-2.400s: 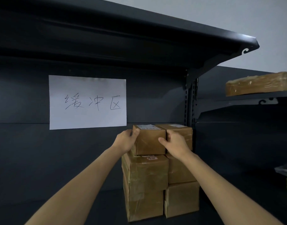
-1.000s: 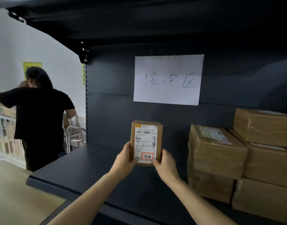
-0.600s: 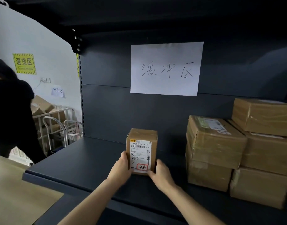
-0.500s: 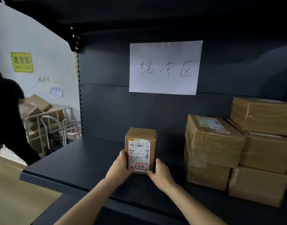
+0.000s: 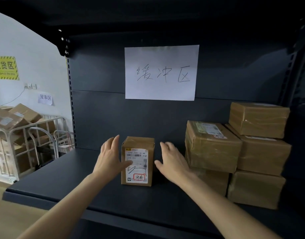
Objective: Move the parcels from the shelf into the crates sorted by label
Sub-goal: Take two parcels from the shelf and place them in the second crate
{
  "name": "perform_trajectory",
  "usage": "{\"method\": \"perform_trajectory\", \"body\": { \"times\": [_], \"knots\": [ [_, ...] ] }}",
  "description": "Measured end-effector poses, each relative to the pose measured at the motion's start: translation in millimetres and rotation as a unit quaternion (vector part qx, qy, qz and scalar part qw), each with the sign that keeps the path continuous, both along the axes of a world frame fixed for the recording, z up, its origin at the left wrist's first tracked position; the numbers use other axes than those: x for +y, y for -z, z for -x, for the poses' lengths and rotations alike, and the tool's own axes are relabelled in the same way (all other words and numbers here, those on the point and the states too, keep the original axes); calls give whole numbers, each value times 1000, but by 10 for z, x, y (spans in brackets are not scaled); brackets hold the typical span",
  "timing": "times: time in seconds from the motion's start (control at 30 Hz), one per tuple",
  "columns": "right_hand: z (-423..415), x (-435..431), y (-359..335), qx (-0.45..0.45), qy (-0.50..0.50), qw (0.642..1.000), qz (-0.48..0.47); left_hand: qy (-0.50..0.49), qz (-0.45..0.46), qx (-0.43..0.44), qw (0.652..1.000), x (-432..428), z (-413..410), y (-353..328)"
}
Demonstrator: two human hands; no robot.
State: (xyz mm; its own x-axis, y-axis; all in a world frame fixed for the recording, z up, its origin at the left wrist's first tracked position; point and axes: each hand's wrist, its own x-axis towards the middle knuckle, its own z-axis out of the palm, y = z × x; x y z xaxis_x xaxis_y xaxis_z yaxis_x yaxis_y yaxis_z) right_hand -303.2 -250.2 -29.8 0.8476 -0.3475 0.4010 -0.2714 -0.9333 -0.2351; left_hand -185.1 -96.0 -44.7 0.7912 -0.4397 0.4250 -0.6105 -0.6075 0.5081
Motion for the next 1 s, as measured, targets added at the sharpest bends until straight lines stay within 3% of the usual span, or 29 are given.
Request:
{"method": "perform_trajectory", "body": {
  "times": [0.17,0.4,0.7,1.0],
  "knots": [
    [267,-218,-473,-60,25,996,65,41,-13,-59,997,-285,190,-384],
    [958,-798,-833,-109,128,980,108,130,-1,-70,989,-954,521,-633],
    [1838,-1590,-913,-129,260,956,35,251,17,-87,964,-1967,1230,-972],
    [1978,-2132,-893,-118,260,953,-100,303,19,28,952,-2675,1586,-1263]
  ]
}}
